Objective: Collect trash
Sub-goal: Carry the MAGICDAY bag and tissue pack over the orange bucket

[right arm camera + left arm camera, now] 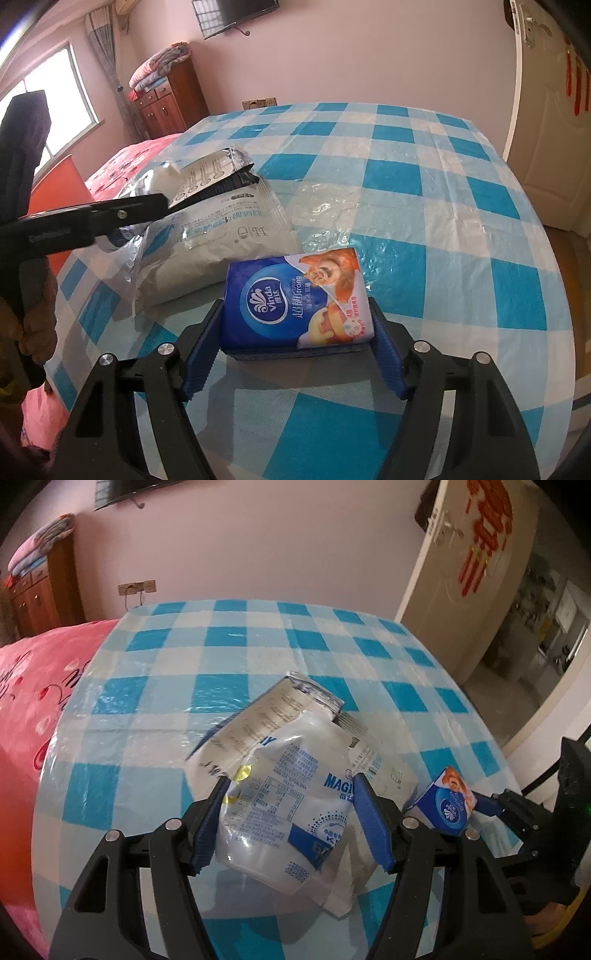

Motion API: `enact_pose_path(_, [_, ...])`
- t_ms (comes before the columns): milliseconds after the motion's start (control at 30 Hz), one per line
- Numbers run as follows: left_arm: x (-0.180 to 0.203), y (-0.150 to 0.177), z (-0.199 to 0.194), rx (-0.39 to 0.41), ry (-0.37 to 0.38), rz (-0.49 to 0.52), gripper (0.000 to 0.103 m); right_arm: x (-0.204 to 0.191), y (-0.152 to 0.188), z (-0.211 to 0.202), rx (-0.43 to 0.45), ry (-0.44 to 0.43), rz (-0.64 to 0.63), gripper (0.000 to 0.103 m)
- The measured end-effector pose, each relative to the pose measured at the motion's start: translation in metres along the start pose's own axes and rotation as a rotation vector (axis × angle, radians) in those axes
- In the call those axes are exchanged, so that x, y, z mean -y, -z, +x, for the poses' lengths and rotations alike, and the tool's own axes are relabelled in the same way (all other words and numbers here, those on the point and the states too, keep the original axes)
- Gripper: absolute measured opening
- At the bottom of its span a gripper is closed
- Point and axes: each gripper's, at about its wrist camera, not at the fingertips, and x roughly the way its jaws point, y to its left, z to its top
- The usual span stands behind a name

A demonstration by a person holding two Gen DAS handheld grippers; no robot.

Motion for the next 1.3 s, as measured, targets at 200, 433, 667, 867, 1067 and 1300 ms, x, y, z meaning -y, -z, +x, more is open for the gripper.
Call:
enact_pose_path(200, [-0.016, 0.006, -0.02, 0.05, 0.011, -0.065, 0.067, 0.002, 0.002, -0.003, 0.002, 0.004, 0.013, 0.073])
enact_pose_path(433, [-0.037, 0.013, -0.048, 0.1, -0.003, -0.118, 0.067, 0.003, 0.004, -0.009, 0.003, 0.011, 0.034, 0.073])
enact_pose_path(667, [-0.066, 0.016, -0.08, 0.148, -0.066, -0.168, 0.067, -0.004, -0.006, -0.022, 0.022, 0.007, 0.034, 0.073])
enact_pose_path(867, [-0.089, 0.017, -0.108, 0.186, -0.132, -0.202, 0.067, -0.021, -0.02, -0.027, 0.021, -0.02, 0.028, 0.073])
enact_pose_path(1067, [-0.108, 0.016, -0.134, 0.224, -0.182, -0.219, 0.067, -0.044, -0.037, -0.033, 0.028, -0.056, -0.001, 0.073])
enact_pose_path(1300, [-0.13, 0.013, -0.161, 0.27, -0.236, -0.234, 0.067, -0.086, -0.059, -0.03, 0.021, -0.129, -0.06, 0.073])
